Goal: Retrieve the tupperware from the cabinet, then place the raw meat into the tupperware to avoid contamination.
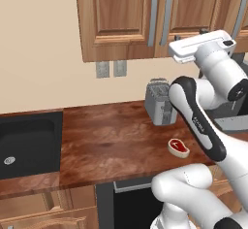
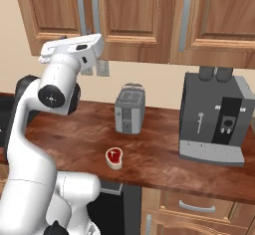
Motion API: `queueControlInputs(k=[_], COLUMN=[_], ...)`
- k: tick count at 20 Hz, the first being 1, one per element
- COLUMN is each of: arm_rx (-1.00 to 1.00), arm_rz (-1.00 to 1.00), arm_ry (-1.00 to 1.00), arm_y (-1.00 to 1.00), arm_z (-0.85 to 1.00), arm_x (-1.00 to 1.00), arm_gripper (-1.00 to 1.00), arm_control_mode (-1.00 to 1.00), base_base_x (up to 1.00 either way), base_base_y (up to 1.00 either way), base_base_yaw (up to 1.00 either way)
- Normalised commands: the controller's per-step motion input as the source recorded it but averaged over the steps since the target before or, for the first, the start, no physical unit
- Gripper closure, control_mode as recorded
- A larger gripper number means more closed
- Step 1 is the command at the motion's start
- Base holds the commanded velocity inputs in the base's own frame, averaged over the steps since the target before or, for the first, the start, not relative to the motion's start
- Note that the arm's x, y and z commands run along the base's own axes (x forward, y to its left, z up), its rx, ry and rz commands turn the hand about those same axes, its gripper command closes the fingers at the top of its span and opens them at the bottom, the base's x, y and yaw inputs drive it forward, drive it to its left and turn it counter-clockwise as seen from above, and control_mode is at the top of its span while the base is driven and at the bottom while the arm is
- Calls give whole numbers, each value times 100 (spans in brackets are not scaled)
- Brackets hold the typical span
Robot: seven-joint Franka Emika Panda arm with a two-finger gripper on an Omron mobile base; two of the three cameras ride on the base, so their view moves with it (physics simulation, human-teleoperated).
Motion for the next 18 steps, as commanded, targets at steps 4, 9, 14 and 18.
queueControlInputs(k=[4, 9, 14, 18], arm_rx=[0, 0, 0, 0], arm_rz=[0, 0, 0, 0], arm_ry=[0, 0, 0, 0], arm_y=[-3, 0, 0, 0], arm_z=[0, 0, 0, 0], arm_x=[17, 19, 21, 22], arm_gripper=[-100, -100, -100, -100], arm_control_mode=[-100, -100, -100, -100], base_base_x=[0, 0, 0, 0], base_base_y=[0, 0, 0, 0], base_base_yaw=[0, 0, 0, 0])
